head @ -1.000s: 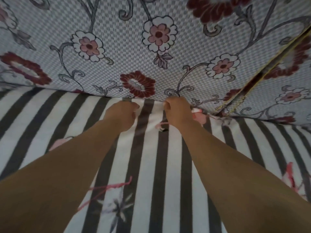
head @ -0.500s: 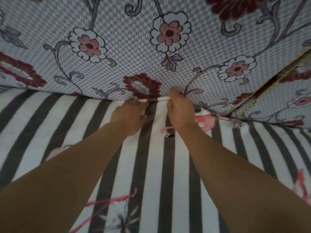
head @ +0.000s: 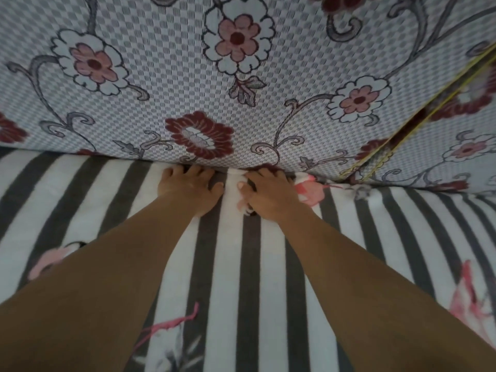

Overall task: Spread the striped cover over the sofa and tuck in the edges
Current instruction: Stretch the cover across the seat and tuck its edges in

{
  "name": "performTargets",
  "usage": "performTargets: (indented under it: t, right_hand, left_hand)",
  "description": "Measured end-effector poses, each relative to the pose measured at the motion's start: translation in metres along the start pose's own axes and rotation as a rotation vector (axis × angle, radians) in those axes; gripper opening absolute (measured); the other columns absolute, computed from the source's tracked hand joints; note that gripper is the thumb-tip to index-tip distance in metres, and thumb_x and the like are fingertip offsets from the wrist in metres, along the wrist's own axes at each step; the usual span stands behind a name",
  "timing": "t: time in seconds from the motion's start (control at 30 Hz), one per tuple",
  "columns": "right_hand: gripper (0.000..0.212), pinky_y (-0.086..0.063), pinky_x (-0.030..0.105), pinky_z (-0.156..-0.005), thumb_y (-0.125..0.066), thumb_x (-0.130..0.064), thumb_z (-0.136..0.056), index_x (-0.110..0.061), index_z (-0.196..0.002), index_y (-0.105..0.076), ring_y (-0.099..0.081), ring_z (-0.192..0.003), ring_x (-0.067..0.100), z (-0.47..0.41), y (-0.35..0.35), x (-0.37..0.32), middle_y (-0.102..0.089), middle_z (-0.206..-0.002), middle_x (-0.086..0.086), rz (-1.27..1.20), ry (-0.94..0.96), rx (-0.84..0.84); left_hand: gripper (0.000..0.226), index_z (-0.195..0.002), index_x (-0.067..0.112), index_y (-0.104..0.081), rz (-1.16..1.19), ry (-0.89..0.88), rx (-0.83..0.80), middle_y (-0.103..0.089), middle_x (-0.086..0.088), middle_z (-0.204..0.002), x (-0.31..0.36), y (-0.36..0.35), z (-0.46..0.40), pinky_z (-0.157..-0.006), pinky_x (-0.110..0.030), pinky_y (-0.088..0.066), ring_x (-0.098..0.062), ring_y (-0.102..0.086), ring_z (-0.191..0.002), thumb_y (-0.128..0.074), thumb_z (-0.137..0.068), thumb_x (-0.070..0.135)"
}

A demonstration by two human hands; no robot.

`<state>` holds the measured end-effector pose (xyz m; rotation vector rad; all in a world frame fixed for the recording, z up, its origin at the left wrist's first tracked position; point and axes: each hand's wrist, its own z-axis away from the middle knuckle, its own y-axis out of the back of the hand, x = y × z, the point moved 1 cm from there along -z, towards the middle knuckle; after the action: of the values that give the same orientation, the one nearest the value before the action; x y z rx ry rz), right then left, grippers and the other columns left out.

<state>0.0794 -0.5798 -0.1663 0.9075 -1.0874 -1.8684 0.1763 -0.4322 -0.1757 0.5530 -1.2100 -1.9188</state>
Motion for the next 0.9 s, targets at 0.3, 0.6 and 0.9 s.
performTargets:
  t: [0.3,0.6,0.9]
  right_hand:
    - [0.04,-0.032,0.046,-0.108,-0.035,-0.029,-0.094,-0.016,-0.131,-0.043,-0.039,-0.127,0.033,0.045,0.016,0.054,-0.043,-0.139,0.008,0.2,-0.09,0.111]
    - [0.044,-0.023,0.045,-0.114,-0.024,-0.035,-0.101,-0.024,-0.144,-0.03,-0.032,-0.134,0.033,0.011,0.003,0.079,-0.032,-0.149,0.007,0.041,-0.075,-0.053]
    - [0.041,-0.042,0.042,-0.097,-0.047,-0.027,-0.092,-0.013,-0.131,-0.044,-0.051,-0.113,0.035,0.042,0.018,0.075,-0.047,-0.13,0.012,0.001,-0.08,0.172]
  left_hand:
    - [0.052,-0.143,0.029,-0.029,0.087,-0.306,0.07,-0.036,-0.001,-0.148,0.04,0.025,0.023,-0.107,-0.045,-0.034,-0.029,-0.034,-0.133,-0.031,-0.094,0.046]
    - [0.054,-0.141,0.032,-0.03,0.008,-0.186,0.009,-0.037,-0.002,-0.147,0.07,0.004,-0.014,-0.108,-0.044,-0.03,-0.032,-0.036,-0.131,-0.019,-0.093,0.054]
    - [0.055,-0.138,0.028,-0.032,-0.039,-0.126,0.031,-0.041,-0.005,-0.143,0.078,0.01,-0.005,-0.108,-0.048,-0.028,-0.035,-0.037,-0.13,-0.022,-0.091,0.053]
